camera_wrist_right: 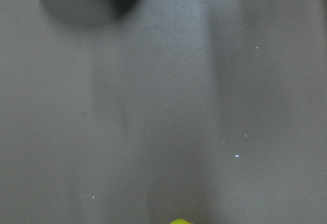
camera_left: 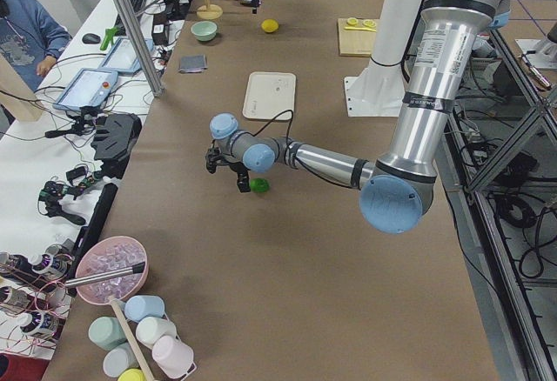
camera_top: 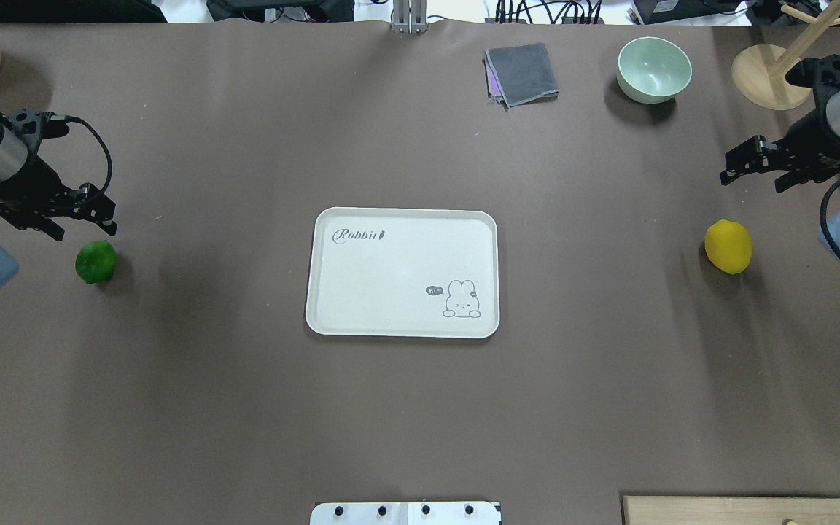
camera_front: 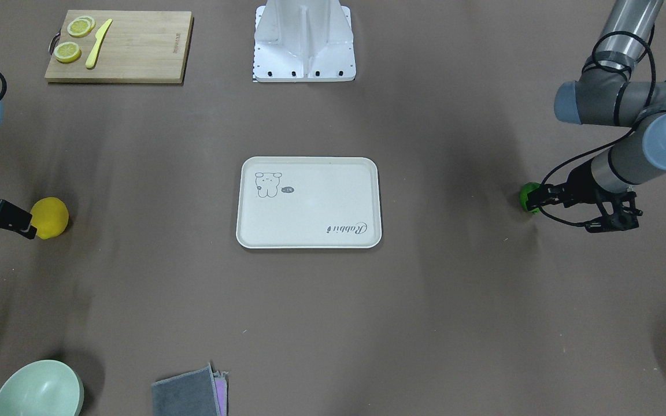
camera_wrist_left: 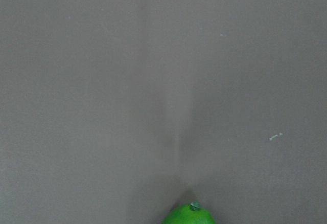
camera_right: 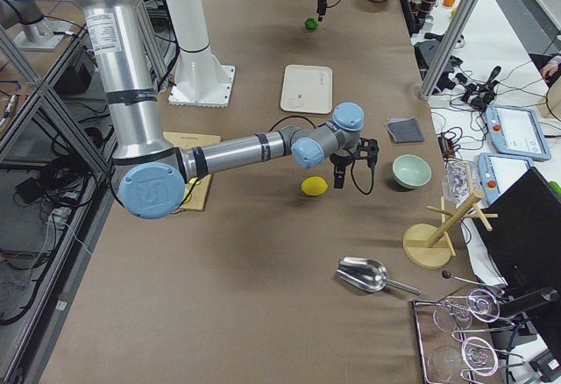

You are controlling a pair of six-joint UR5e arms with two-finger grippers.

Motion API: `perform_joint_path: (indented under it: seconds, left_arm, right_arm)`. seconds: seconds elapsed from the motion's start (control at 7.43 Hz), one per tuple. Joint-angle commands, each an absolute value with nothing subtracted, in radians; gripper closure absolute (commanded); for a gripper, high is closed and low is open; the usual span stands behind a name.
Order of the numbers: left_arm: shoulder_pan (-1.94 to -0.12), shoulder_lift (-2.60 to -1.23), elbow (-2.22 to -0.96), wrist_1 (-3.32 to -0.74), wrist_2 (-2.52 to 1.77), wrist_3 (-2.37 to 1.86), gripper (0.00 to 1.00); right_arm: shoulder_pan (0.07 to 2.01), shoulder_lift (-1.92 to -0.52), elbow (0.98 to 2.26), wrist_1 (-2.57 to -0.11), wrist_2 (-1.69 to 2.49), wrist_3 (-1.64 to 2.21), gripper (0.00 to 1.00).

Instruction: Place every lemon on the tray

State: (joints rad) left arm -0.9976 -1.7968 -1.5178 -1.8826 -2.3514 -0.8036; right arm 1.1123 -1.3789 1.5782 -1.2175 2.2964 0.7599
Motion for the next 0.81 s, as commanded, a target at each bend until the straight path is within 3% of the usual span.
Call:
perform_joint_path:
  seconds: [0.0, 0.4, 0.54, 0.67]
  left_arm:
    - [-0.973, -1.784, -1.508, -1.942, -2.349, -0.844, 0.09]
    - [-0.971, -1.721, -1.516, -2.031, -2.349, -0.874, 0.15]
    - [-0.968, -1.718, -1.511, -2.06, -2.347, -0.908, 0.25]
    - [-0.96, -1.72, -1.512, -2.062, -2.347, -0.925, 0.42]
  right_arm:
    - [1.074, -1.384, 1.553, -1.216, 2.292, 0.683, 0.0]
    - [1.043, -1.387, 1.522, -1.216, 2.287, 0.683, 0.0]
    - [1.026, -1.387, 1.517, -1.218, 2.28, 0.683, 0.0]
    - [1.014, -1.388, 1.511, -1.218, 2.275, 0.683, 0.0]
